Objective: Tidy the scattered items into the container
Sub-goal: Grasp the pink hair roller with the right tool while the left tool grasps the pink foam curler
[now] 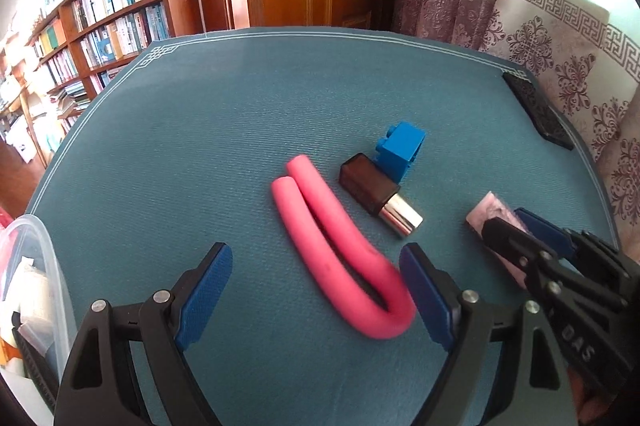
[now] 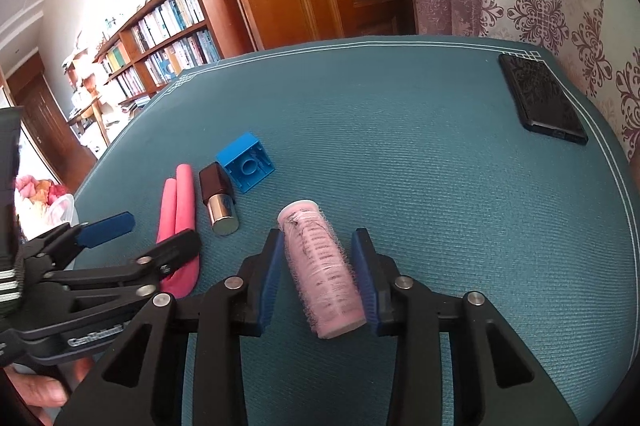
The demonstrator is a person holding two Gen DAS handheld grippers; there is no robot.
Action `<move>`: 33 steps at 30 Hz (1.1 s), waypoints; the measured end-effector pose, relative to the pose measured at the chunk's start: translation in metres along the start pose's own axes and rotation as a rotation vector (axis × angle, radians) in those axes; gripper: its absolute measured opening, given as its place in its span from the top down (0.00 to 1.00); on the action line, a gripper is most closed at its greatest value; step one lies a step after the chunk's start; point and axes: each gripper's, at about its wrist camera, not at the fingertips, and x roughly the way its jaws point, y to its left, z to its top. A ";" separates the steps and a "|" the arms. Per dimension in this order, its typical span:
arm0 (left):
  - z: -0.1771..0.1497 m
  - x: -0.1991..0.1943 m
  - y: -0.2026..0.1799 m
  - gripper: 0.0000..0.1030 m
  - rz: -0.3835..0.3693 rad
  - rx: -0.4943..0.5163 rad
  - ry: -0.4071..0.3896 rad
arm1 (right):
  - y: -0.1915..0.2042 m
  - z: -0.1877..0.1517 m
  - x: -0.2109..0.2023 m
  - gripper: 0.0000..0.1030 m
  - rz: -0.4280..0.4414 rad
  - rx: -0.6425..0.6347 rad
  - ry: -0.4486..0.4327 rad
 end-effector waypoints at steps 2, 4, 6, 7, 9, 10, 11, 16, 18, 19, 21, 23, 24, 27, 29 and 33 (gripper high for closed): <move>0.001 0.005 -0.002 0.14 0.016 -0.002 0.004 | -0.001 0.000 0.000 0.63 0.000 0.004 -0.001; 0.001 0.009 -0.003 0.14 0.031 -0.001 0.009 | -0.001 -0.001 0.000 0.63 0.002 0.006 -0.001; 0.001 0.010 -0.002 0.14 0.017 -0.006 0.011 | -0.001 -0.001 0.000 0.63 0.002 0.006 -0.001; 0.000 0.010 -0.001 0.14 0.011 -0.006 0.010 | -0.001 -0.001 0.000 0.63 0.002 0.006 -0.001; -0.001 0.009 0.002 0.11 0.012 0.002 0.007 | -0.002 -0.001 0.001 0.63 0.001 0.006 0.000; -0.001 0.008 0.004 0.10 0.029 0.008 0.003 | -0.002 -0.001 0.000 0.63 0.001 0.006 0.000; -0.001 0.008 0.007 0.09 0.039 0.013 0.001 | -0.002 0.000 0.000 0.63 0.001 0.007 0.000; -0.003 0.007 0.023 0.02 0.099 0.006 0.006 | -0.002 -0.001 0.000 0.63 -0.002 0.006 0.001; -0.002 0.007 0.027 0.02 0.096 0.001 0.008 | -0.002 -0.001 0.000 0.63 -0.003 0.008 0.001; -0.001 0.008 0.028 0.02 0.089 0.002 0.008 | -0.002 -0.001 0.000 0.63 -0.004 0.007 0.001; 0.001 0.010 0.025 0.02 0.071 0.023 0.010 | -0.001 -0.001 0.000 0.63 -0.005 0.007 0.001; 0.001 0.012 0.021 0.02 0.066 0.066 0.002 | -0.001 -0.001 0.000 0.63 -0.005 0.007 0.000; 0.001 0.013 0.018 0.02 0.073 0.092 -0.007 | -0.001 -0.001 0.000 0.63 -0.005 0.006 0.000; 0.001 0.016 0.012 0.07 0.071 0.136 -0.036 | -0.001 -0.001 0.000 0.63 -0.004 0.007 0.001; 0.002 0.016 0.010 0.16 0.052 0.141 -0.046 | -0.001 -0.001 0.000 0.63 -0.005 0.007 0.001; 0.000 0.011 0.006 0.39 -0.003 0.165 -0.052 | 0.000 -0.001 0.000 0.63 -0.006 0.003 0.001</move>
